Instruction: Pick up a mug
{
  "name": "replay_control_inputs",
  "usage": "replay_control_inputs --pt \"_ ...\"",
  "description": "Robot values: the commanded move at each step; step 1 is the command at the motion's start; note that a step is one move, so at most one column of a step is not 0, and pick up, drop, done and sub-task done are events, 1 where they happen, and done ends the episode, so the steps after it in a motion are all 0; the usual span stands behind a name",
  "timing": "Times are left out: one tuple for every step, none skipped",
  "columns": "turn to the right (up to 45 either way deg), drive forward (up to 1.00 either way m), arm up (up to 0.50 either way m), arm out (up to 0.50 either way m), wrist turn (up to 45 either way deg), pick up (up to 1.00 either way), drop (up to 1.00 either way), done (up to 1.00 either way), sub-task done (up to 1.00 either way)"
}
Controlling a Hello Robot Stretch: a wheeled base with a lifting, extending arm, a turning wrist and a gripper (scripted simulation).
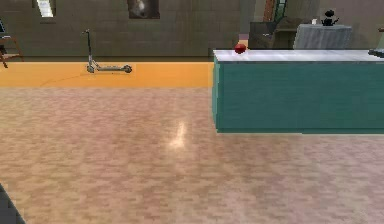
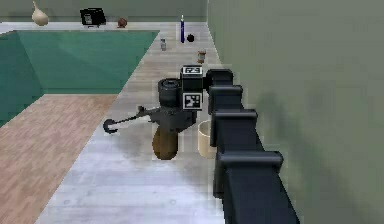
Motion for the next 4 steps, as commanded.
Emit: replay_control_inputs --pt "0.0 0.00 0.00 0.00 45.0 0.00 0.00 0.00 0.00" --pt "0.0 0.00 0.00 0.00 24.0 0.00 0.00 0.00 0.00" --pt "0.0 0.00 -0.16 0.00 0.0 0.00 0.00 0.00 0.00" --pt "0.0 0.00 0.00 0.00 0.0 1.00 0.00 0.00 0.00"
